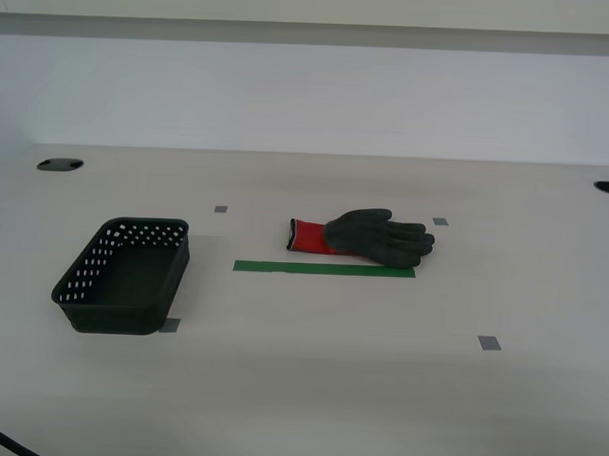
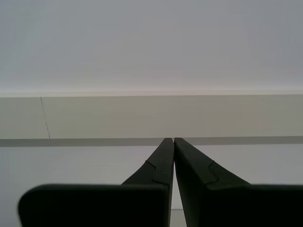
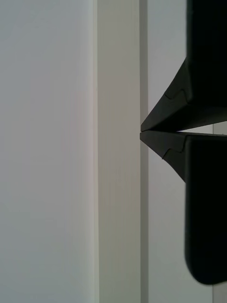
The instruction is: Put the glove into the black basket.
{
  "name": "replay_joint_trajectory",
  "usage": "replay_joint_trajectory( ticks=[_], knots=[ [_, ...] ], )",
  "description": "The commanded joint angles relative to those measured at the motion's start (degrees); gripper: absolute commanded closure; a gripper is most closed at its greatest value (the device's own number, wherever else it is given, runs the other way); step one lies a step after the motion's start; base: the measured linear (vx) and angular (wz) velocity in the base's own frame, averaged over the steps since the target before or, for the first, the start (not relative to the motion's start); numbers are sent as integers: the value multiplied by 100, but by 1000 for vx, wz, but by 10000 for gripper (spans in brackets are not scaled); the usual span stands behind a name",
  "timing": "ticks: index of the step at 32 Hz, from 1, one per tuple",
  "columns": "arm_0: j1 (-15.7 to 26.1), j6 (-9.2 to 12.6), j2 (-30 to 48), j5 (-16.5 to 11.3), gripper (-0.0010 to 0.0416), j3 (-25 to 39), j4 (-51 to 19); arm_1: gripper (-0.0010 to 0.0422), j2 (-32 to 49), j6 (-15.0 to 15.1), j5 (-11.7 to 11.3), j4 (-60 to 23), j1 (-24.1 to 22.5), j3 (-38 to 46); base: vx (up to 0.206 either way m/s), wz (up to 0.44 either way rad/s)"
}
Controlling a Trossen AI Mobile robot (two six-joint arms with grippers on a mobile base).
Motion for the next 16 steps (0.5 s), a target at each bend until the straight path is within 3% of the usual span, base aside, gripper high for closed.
replay_joint_trajectory(
  ticks=[1, 16],
  knots=[
    [2, 0, 0, 0, 405, 7, 15, 412, -2, 7, 11, 24, 2, 2, 0, 0],
    [2, 2, 0, 0, 405, 7, 15, 412, -2, 7, 11, 26, 2, 2, 0, 0]
  ],
)
